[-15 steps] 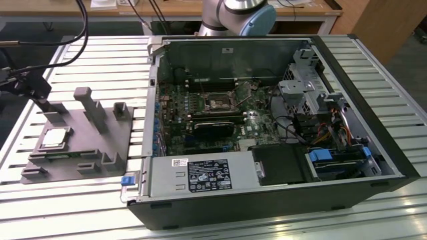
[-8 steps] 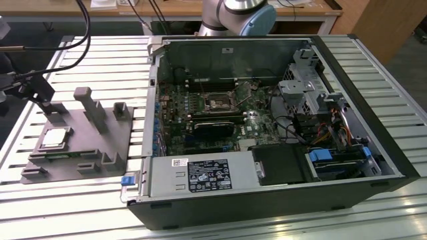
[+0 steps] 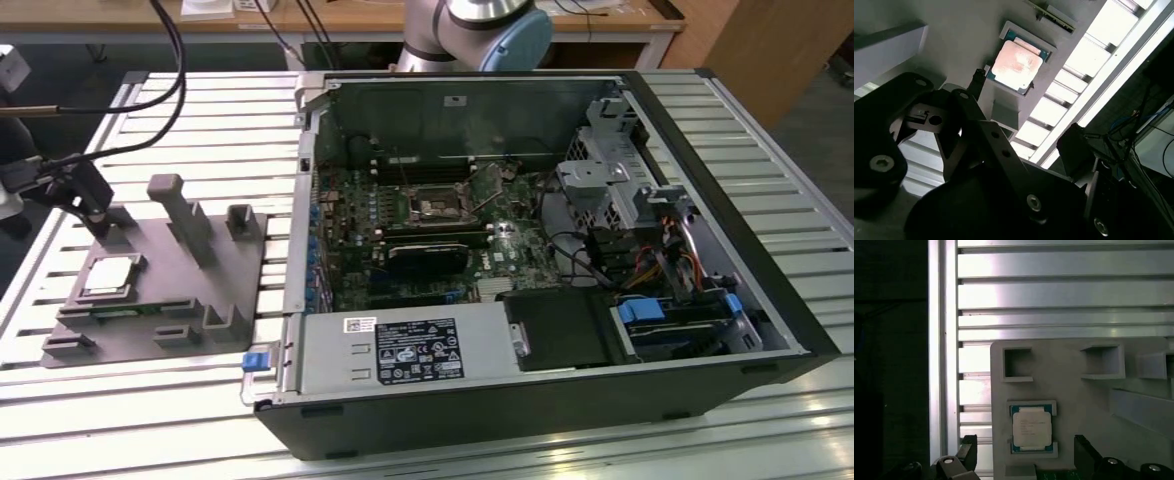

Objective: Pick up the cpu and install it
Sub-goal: 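Pick up the cpu and move it towards the insertion slot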

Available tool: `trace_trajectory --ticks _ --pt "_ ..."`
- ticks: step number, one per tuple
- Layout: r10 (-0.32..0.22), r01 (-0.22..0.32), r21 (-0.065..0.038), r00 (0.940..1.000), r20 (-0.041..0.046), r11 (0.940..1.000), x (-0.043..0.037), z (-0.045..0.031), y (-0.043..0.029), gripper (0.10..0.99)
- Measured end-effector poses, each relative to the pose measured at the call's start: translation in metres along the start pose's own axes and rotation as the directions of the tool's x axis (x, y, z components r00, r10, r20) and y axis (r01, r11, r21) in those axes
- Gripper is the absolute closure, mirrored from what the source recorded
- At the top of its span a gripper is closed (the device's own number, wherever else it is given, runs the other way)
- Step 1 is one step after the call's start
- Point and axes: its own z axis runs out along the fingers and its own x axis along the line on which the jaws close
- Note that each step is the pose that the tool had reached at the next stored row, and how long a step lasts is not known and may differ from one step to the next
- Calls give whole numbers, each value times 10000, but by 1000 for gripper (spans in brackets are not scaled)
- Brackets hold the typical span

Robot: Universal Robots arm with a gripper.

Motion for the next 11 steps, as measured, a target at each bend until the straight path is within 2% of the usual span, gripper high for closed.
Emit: trace_trajectory --ticks 11 --pt "0 0 0 10000 -1 10000 -7 144 -6 231"
